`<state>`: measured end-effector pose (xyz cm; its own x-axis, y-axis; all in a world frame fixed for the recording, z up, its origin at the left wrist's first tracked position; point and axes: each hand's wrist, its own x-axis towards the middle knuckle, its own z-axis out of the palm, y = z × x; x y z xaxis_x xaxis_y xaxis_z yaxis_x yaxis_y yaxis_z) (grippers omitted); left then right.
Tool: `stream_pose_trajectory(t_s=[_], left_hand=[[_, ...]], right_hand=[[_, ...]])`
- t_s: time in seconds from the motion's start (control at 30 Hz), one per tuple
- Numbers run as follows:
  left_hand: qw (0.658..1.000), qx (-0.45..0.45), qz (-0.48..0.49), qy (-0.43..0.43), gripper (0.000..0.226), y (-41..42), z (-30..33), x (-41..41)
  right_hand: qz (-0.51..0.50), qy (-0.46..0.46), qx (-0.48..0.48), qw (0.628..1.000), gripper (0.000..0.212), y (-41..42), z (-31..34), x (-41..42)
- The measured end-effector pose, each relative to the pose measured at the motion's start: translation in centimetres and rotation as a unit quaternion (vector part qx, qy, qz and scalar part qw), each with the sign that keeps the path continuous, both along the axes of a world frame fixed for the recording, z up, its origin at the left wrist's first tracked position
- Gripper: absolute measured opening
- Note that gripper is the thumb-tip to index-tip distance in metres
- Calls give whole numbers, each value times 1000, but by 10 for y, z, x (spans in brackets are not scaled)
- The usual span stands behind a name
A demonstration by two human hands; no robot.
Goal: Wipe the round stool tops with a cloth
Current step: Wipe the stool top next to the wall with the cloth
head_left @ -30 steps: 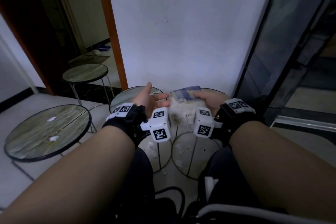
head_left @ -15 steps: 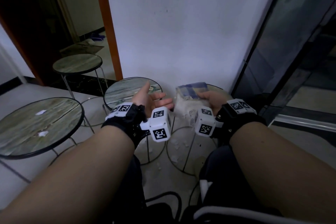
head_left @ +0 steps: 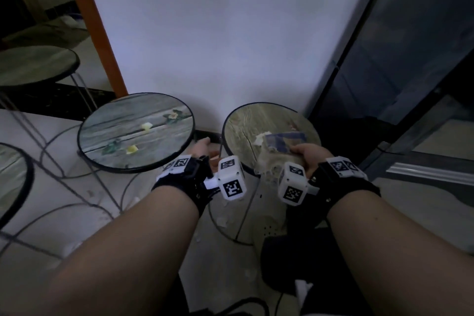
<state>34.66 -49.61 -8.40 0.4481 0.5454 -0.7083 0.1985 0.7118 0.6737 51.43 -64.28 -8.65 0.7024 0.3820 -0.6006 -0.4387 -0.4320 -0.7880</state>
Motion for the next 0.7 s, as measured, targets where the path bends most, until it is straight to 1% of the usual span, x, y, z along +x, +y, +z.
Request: stream_pose_trajectory(t_s=[0.07,0.17,0.27,0.37,0.5,0.6,0.7], left_hand=[[1000,-23,0,-10,63,5,-9,14],[995,-93,0,-29,82,7,-25,32],[987,-138,-1,-79,91,6,-37,42],[980,-164,-2,-116,103,2,-43,40],[975,-185,-3,-120,110,-2,-41,26],[977,-182,0,-115,107,-4,-38,12],[972,-197,-9,-126,114,-7,-37,-3]], right_hand=[[-1,27,1,1000,13,4,-4,7],[-9,52,0,999,16,3,-12,19],[-23,58,-2,998,17,-1,-13,25],[-37,64,3,997,16,-6,-9,24],[-57,53,1,997,18,-13,-2,20],[-44,35,-20,998,27,-16,3,14],[-41,24,-39,998,29,-18,6,5]])
